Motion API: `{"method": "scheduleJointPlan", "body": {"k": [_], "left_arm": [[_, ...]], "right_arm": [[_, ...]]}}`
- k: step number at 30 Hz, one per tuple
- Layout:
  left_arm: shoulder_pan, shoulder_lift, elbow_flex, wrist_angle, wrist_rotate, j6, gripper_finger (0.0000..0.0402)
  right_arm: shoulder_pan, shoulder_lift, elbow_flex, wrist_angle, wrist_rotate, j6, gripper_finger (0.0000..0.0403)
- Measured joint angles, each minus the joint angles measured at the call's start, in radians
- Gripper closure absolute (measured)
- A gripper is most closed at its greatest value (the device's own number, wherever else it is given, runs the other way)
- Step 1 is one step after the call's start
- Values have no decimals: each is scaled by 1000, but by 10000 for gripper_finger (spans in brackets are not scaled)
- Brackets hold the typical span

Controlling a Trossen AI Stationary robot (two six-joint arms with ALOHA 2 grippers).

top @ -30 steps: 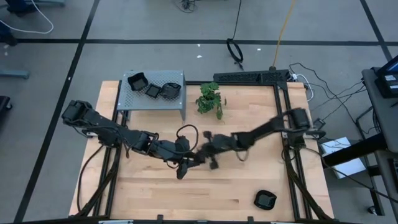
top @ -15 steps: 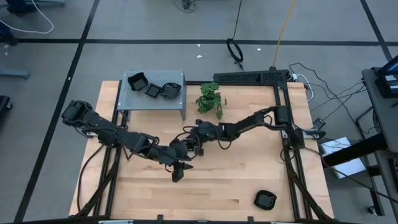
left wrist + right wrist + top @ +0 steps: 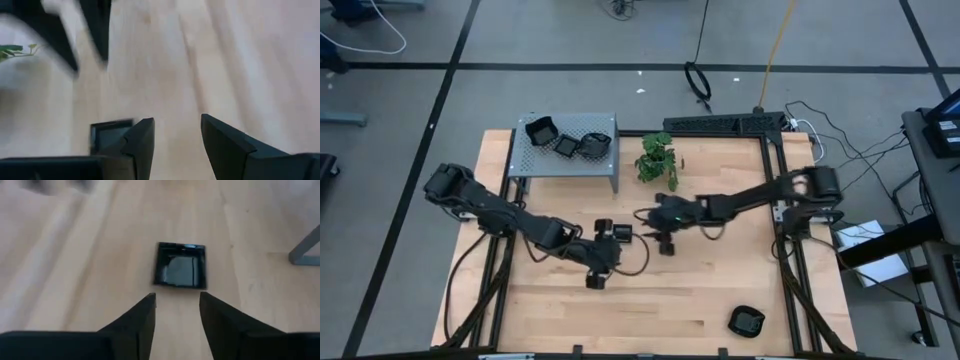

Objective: Pick & Place Mini shaped plates
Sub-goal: Stack the square plate on top of the square plate on the shelf

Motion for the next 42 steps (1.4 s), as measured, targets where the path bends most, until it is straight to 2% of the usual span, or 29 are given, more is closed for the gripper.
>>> {"method": "scheduleJointPlan", "body": {"k": [4, 9, 14, 19, 22, 25, 34, 42], "left_arm": [[8, 80, 0, -6, -64, 99, 236], [37, 176, -1, 0, -134, 112, 236], [91, 258, 0, 21, -140, 58, 236], [136, 312, 4, 42, -84, 5, 236], [148, 320, 3, 50, -70, -22, 238], [147, 312, 2, 55, -68, -35, 256], [149, 311, 1, 63, -17, -50, 387], [133, 276, 11, 56, -29, -83, 383]], "right_arm": [[56, -183, -171, -3, 31, 56, 272], [131, -425, -375, -3, 124, 179, 266], [194, -627, -537, 32, 169, 290, 256], [228, -757, -674, 175, 186, 359, 256], [231, -801, -744, 277, 186, 385, 261], [231, -822, -798, 354, 189, 411, 265], [231, -827, -857, 420, 190, 419, 268], [231, -827, -857, 424, 188, 419, 268]]}}
